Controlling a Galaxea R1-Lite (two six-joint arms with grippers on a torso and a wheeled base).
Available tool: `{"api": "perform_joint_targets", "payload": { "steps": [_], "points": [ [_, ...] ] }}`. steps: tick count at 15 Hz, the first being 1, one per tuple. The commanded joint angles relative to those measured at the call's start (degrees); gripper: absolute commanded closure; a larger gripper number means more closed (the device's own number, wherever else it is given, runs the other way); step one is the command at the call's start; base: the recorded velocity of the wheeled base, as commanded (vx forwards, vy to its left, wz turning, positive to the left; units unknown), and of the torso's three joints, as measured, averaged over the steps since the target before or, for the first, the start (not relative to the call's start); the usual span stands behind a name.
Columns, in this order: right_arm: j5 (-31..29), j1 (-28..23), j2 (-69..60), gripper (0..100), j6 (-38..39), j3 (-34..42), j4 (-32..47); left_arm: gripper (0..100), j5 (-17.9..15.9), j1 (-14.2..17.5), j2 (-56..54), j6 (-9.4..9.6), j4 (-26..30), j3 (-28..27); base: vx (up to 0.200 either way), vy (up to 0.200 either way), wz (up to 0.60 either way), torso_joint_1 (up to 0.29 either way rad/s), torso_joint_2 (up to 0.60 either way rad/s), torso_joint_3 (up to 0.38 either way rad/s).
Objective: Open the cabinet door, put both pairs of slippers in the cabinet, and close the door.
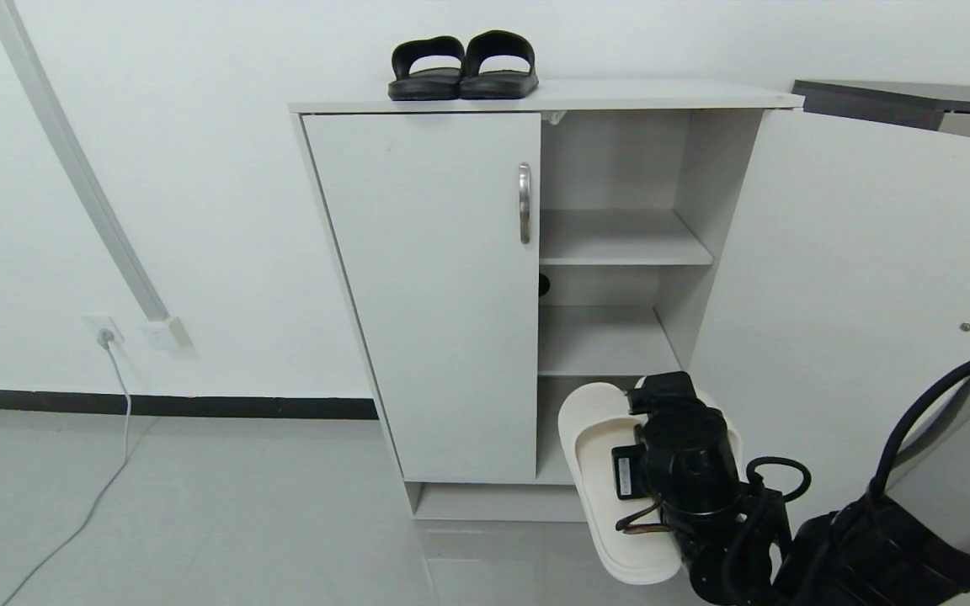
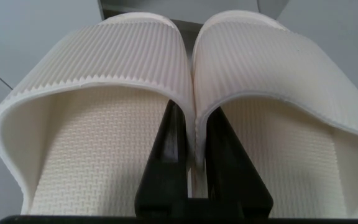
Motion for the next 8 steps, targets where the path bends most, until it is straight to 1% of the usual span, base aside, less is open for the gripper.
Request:
{"api": "perform_joint_targets", "payload": {
  "steps": [1, 5, 7, 8],
  "points": [
    [0.0, -0.1, 1.1, 100, 0.3, -2.0, -0.1, 100, -0.2, 0.0, -0.1, -0.12, 0.0, 0.0, 0.000, 0.000, 0.00, 0.000, 0.00, 0.000],
    [-1.3, -1.7, 5.6, 100, 0.6, -8.8, -0.6, 100, -0.1, 0.0, -0.1, -0.65, 0.0, 0.0, 0.000, 0.000, 0.00, 0.000, 0.00, 0.000],
    [-5.3, -3.6, 8.9, 100, 2.1, -13.3, -0.3, 100, 0.0, 0.0, -0.1, -0.82, 0.0, 0.0, 0.000, 0.000, 0.00, 0.000, 0.00, 0.000],
    [-5.6, -3.7, 9.3, 100, 2.1, -13.6, -0.3, 100, 0.0, 0.0, -0.1, -0.82, 0.0, 0.0, 0.000, 0.000, 0.00, 0.000, 0.00, 0.000]
  ]
}}
